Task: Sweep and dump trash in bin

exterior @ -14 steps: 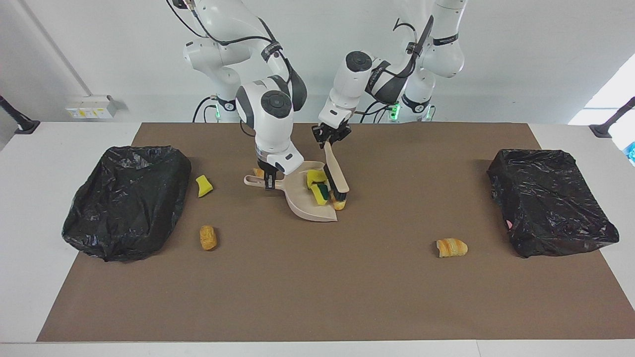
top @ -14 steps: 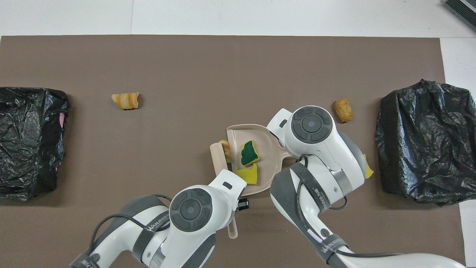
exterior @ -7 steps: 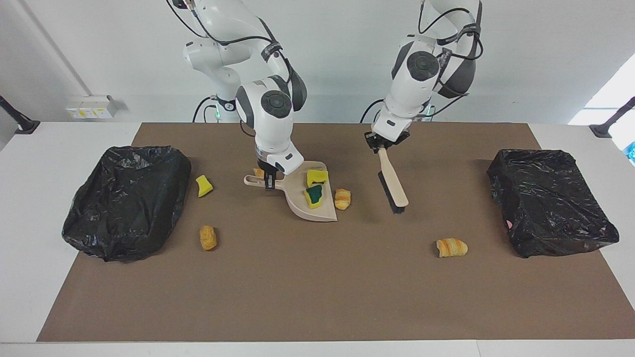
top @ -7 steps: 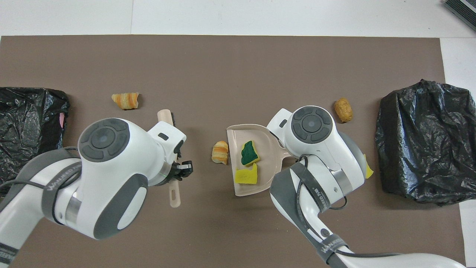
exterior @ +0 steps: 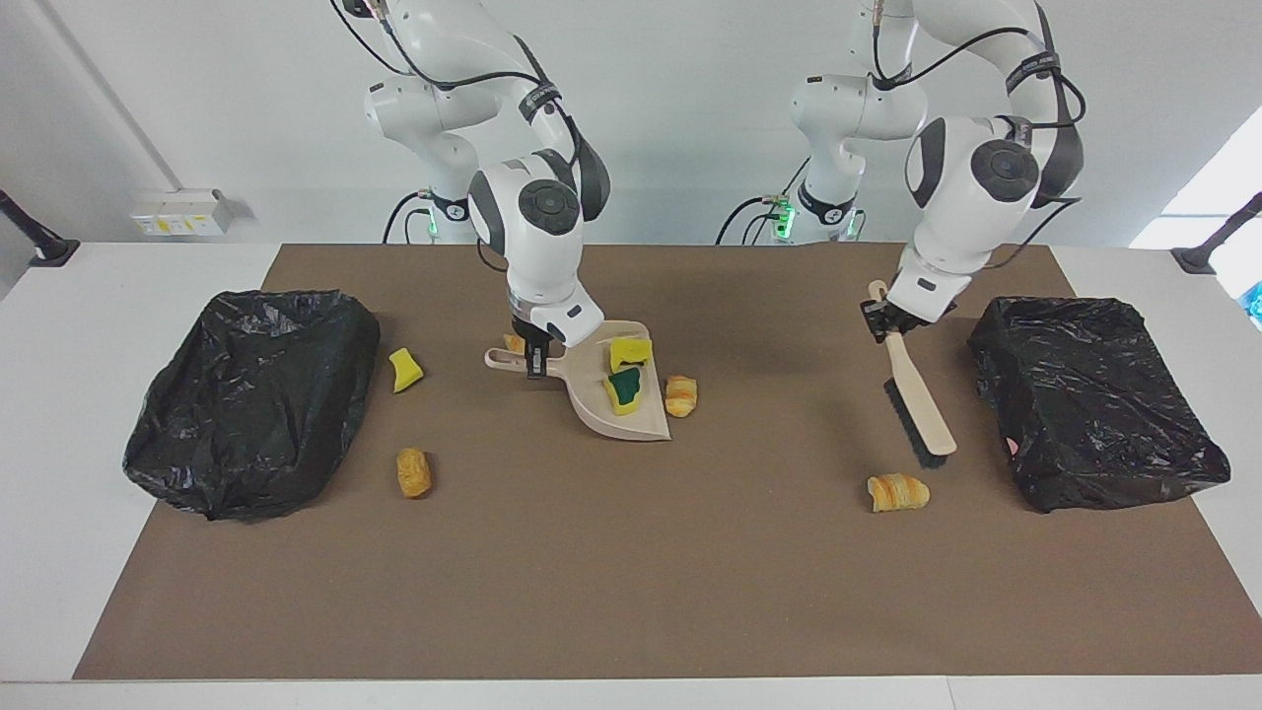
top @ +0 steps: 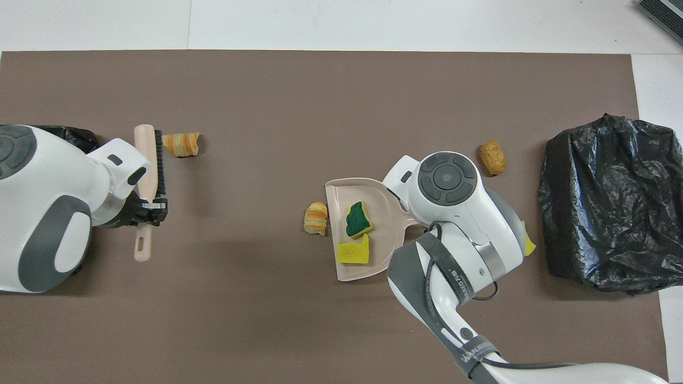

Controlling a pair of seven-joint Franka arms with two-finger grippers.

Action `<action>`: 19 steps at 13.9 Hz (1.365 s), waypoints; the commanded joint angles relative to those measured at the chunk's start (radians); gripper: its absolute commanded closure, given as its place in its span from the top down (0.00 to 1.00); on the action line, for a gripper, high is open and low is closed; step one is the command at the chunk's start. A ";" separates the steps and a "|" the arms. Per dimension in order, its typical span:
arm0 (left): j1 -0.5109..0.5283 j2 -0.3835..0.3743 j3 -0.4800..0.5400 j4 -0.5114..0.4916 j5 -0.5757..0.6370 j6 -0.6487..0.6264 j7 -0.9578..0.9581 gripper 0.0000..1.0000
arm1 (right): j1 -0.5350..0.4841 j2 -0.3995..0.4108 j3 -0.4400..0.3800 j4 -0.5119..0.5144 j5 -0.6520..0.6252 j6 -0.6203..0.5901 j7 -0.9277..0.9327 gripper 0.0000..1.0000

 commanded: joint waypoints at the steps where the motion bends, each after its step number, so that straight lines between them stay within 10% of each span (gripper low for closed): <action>1: 0.056 0.103 -0.017 0.057 0.126 0.056 0.039 0.00 | -0.004 -0.016 0.005 -0.020 -0.014 0.021 0.044 0.00; 5: 0.074 0.194 -0.021 0.100 0.133 0.113 0.044 0.00 | -0.005 -0.024 0.005 -0.009 -0.014 0.021 0.044 0.00; 19: -0.188 0.128 -0.029 -0.053 -0.070 0.149 -0.033 0.00 | -0.031 -0.059 0.005 -0.072 0.012 0.111 0.021 0.00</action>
